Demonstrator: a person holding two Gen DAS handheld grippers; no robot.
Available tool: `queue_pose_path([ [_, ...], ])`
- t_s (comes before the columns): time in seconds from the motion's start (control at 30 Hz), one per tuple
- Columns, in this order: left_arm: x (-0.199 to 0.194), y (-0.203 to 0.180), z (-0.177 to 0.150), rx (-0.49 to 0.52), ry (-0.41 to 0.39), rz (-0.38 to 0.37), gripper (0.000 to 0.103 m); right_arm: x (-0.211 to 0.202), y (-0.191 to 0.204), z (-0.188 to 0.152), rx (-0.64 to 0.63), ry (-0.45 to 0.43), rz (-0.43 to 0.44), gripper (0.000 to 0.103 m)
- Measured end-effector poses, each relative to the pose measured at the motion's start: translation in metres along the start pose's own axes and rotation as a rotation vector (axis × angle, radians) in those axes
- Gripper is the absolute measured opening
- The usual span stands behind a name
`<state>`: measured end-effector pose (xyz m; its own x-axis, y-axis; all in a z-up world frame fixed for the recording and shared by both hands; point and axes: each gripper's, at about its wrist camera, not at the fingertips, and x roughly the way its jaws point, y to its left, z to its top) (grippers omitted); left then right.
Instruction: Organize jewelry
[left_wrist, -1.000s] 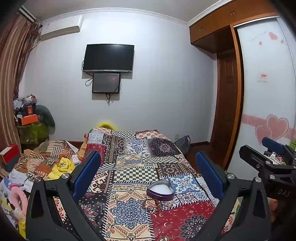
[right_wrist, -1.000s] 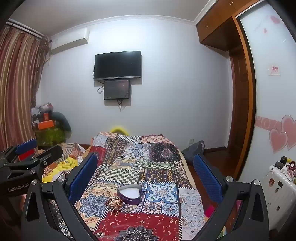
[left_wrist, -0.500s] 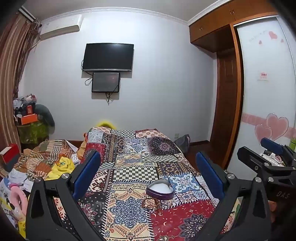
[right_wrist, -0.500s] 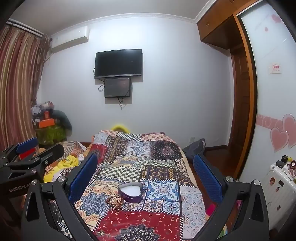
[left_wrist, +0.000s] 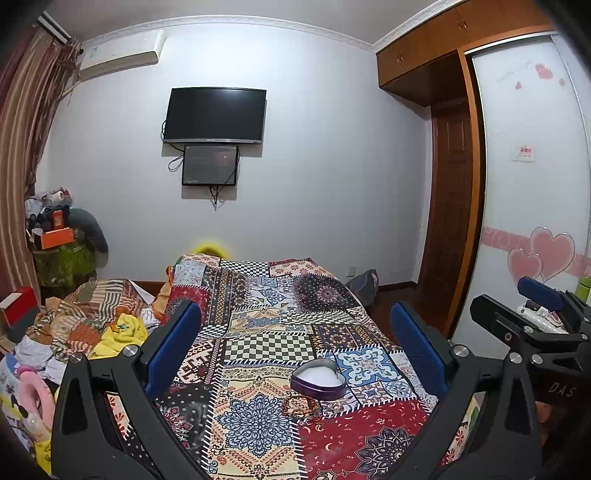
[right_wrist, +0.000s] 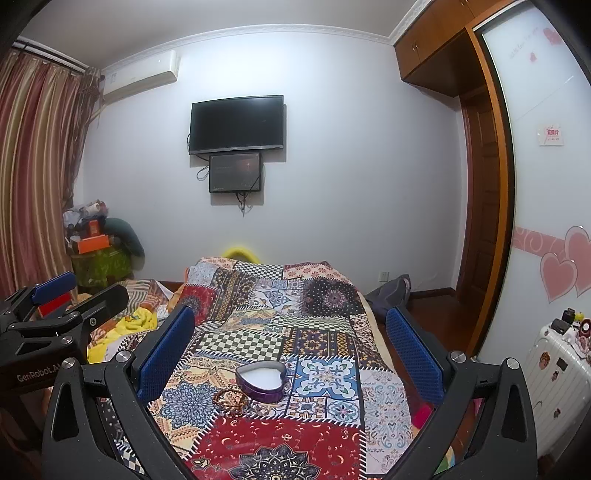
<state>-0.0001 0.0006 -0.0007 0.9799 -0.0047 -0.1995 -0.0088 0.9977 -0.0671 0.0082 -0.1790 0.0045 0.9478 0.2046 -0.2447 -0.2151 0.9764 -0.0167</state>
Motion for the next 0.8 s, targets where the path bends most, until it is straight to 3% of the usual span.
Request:
queue_pose_path([
  [0.8,0.0029,-0.0017,-0.0018,0.011,-0.001,-0.006,0.103,-0.0004,0.0010,0.0007,0.000,0.003,0.000,0.103],
])
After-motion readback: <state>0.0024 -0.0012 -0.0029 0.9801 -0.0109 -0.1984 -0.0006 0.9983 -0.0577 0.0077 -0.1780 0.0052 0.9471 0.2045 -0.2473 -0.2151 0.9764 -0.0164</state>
